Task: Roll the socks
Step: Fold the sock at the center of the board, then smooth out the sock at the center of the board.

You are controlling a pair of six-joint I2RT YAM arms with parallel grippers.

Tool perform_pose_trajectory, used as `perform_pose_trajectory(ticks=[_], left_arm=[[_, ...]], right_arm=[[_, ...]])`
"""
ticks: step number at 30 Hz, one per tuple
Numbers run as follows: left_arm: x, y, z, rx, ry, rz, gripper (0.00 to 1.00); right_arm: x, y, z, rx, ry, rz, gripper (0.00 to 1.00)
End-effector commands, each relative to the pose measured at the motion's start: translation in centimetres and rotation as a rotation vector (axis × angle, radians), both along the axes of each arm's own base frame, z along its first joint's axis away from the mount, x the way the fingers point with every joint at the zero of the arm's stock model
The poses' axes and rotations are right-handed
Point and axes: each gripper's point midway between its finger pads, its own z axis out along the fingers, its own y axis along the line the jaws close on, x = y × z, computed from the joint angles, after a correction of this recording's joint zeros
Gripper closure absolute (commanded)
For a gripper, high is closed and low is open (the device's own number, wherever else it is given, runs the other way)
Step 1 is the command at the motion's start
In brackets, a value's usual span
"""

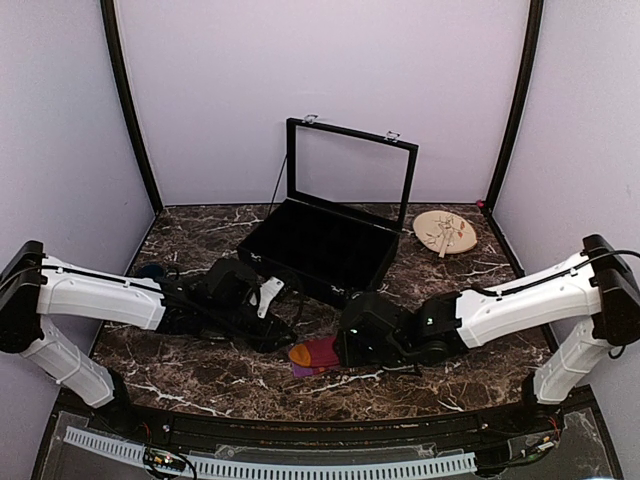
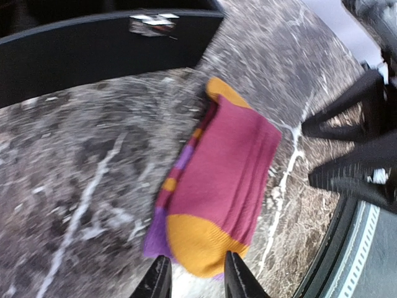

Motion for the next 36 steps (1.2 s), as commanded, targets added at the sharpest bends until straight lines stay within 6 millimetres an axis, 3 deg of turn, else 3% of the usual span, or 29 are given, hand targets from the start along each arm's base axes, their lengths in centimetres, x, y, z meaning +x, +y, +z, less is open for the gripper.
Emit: perform_pose_trajectory(ticks=[1,7,13,18,20,21,36], left_arm=[[-1.0,-3.2,0.7,-0.044,-0.009,-0.146,0.69],[-0.6,-4.7,-0.7,-0.025,0.007,-0.162,0.69],[-0.8,-4.5,-2.7,0.01,0.035,-0.156,0.69],[-1.3,-3.8,-4.1,0.031,0.056,-0.141,0.69],[-1.5,-3.4,-4.6,0.038,0.064,-0.136,0.69],[-1.6,-3.3,-4.9,0.045,0.068,-0.133,0.69],[-3.1,-1.2,-7.0,0.074,0.101,-0.102,0.69]], right_arm=[[1.7,-1.0,1.7,0.096,-0.065,-0.089,0.51],[3.0,-1.1,1.7,0.143,-0.084,-0.074,0.61],[4.8,-1.1,1.1,0.201,-0.07,-0.089,0.84],[5.7,-0.5,0.2,0.282,-0.051,-0.079,0.98],[6.0,-0.3,0.4,0.32,-0.052,-0.08,0.99],[6.1,-0.3,-0.6,0.315,-0.04,-0.08,1.0],[6.9,0.2,-5.4,0.392,0.037,-0.12,1.0]])
